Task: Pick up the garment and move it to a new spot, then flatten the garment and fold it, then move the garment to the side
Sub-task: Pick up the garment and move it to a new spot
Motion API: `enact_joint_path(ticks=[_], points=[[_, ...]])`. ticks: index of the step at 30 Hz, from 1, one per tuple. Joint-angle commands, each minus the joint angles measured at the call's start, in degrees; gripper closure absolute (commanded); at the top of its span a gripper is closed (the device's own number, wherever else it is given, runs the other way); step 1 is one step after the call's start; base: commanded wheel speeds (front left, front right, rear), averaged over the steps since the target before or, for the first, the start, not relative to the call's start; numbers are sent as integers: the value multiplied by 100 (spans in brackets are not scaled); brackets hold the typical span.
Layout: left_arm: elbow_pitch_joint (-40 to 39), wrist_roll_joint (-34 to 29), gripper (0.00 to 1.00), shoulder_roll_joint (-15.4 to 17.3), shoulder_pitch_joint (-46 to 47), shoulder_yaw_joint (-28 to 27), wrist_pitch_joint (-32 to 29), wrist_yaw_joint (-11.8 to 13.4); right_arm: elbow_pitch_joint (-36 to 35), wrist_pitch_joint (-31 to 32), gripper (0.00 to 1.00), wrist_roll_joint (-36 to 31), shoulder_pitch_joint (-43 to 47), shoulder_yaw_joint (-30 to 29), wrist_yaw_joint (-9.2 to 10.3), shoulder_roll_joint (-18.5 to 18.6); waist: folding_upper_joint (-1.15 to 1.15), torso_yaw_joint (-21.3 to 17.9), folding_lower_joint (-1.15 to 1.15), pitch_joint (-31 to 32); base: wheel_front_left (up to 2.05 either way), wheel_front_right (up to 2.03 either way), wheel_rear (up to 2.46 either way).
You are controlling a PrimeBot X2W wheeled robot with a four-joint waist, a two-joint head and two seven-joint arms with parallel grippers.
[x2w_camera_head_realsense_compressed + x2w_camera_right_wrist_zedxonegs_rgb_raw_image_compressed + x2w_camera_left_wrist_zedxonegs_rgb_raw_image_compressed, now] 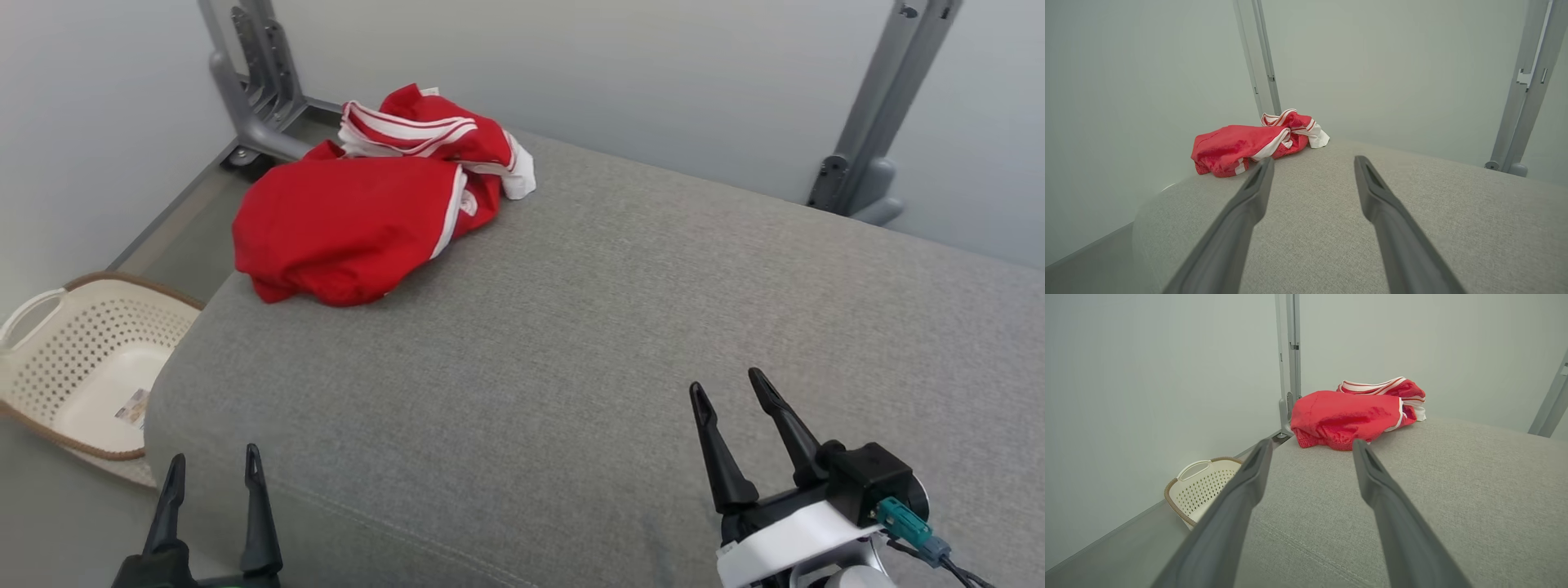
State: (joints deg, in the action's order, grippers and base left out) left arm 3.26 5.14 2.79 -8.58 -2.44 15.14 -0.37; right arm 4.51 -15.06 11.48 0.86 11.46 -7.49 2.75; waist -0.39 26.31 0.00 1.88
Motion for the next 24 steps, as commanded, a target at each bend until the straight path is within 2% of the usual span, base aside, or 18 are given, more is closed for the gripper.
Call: enact_joint_path(ticks=[1,14,18,24], points=[[-34,56,0,21,-77,-22,4,35,44,-17,0,-22,-51,18,0,25,39,281,0,-60,0,0,0],[-113,342,0,20,-104,45,4,147,96,-17,0,-138,-93,41,0,24,39,339,0,-191,0,0,0],[-187,280,0,45,151,-23,4,64,30,-17,0,-235,-45,-66,0,24,39,333,0,-287,0,0,0],[-27,-5,0,592,1131,-1,2,-271,-109,-17,0,-417,19,-326,1,23,39,323,0,-548,0,0,0]])
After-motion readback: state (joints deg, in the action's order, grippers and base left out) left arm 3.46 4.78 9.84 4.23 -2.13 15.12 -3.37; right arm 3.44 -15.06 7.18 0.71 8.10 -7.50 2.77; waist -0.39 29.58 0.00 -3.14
